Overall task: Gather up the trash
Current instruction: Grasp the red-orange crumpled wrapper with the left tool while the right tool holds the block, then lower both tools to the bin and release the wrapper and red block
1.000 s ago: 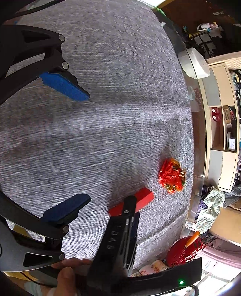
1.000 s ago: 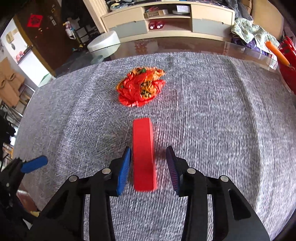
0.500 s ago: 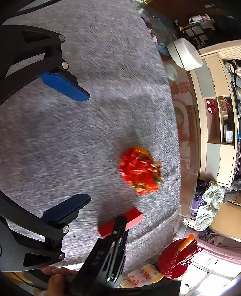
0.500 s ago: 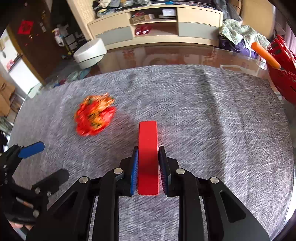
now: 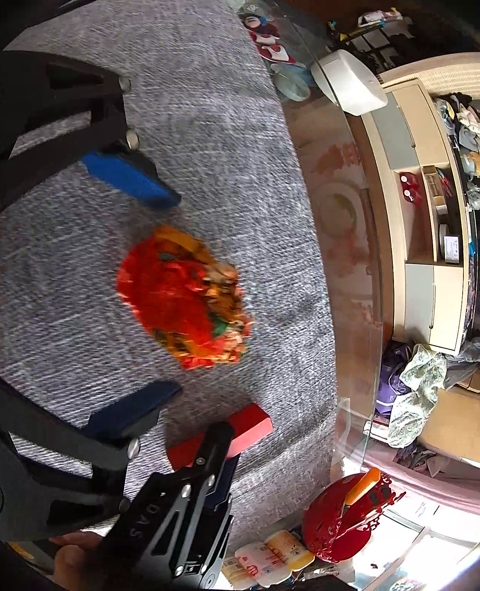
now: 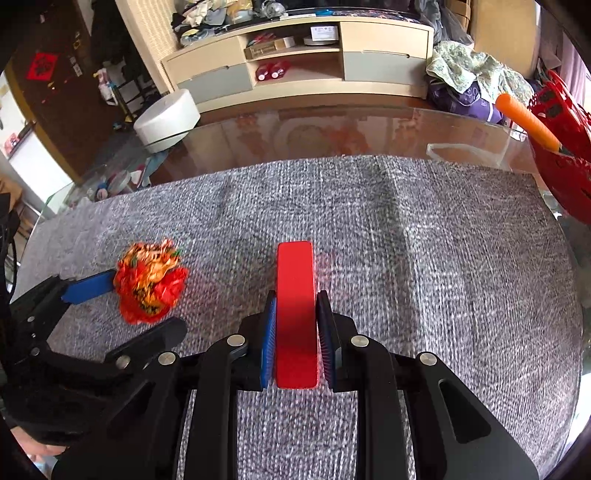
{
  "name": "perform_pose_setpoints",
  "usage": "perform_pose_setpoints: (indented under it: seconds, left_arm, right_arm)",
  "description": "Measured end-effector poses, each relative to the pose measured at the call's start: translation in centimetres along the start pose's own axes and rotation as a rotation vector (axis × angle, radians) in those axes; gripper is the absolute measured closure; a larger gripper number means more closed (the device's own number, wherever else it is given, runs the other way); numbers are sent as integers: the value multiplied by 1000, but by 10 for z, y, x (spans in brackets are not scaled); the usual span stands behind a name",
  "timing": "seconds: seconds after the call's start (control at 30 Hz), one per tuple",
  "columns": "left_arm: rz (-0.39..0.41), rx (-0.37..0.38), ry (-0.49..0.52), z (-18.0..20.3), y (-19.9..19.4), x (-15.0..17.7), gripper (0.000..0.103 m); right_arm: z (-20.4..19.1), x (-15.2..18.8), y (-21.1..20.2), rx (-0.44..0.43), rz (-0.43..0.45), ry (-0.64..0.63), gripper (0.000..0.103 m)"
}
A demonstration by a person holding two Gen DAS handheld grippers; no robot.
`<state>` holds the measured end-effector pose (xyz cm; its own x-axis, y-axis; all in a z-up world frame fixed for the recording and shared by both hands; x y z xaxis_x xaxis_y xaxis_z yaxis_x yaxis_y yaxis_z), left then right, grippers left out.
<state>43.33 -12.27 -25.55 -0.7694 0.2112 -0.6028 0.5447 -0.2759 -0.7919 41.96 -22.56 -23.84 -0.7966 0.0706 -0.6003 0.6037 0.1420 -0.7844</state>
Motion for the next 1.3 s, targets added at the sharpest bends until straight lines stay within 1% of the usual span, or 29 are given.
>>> perform_pose_setpoints:
  seconds: [0.07, 0.1, 0.17, 0.23, 0.37, 0.43, 0.57, 0.73, 0.93, 1.07, 1.17, 1.3]
  left_arm:
    - [12, -25, 12, -3, 1, -3, 34]
    - [15, -33, 17, -3, 1, -4, 37]
    - [14, -34, 15, -4, -1, -4, 42]
    - [9, -29, 8, -5, -4, -1, 44]
    - [2, -23, -1, -4, -23, 11, 45]
    - [9, -18, -4, -2, -39, 17, 45]
    - [37, -16, -16, 3, -81, 32, 45]
    - [64, -7, -50, 10, -132, 60, 45]
    - [70, -16, -60, 24, -187, 113, 45]
    - [76, -22, -58, 29, -215, 147, 45]
    - [82, -22, -63, 34, -230, 170, 45]
    - [85, -22, -66, 39, -244, 202, 45]
  right_arm:
    - [1, -3, 2, 2, 3, -2, 81]
    - [0, -3, 2, 3, 4, -3, 81]
    - [-2, -2, 1, 1, 3, -3, 81]
    - [-4, 1, -1, -2, -2, -6, 81]
    - [-11, 12, -14, -1, -8, -19, 81]
    - [-15, 16, -30, -1, 3, -24, 81]
    - [-24, 25, -65, -10, 25, -32, 81]
    - [-42, 50, -110, -26, 38, -49, 81]
    - [-53, 91, -158, -46, 44, -61, 81]
    - [-59, 119, -182, -49, 46, -70, 81]
    - [-61, 145, -198, -48, 40, -87, 81]
    - [-65, 170, -212, -47, 35, -95, 81]
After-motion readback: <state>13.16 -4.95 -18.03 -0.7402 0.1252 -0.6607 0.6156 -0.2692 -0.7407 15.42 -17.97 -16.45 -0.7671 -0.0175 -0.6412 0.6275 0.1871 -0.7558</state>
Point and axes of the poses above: each gripper's, at about its wrist camera, not at the fingertips, and y roughly the way its jaws point, z to its right, x to its underside, the point moved 10 cm from there along y, roughly the way its jaws point, and after that the axes turned 7 degrees about z, right-handed, at the moved point
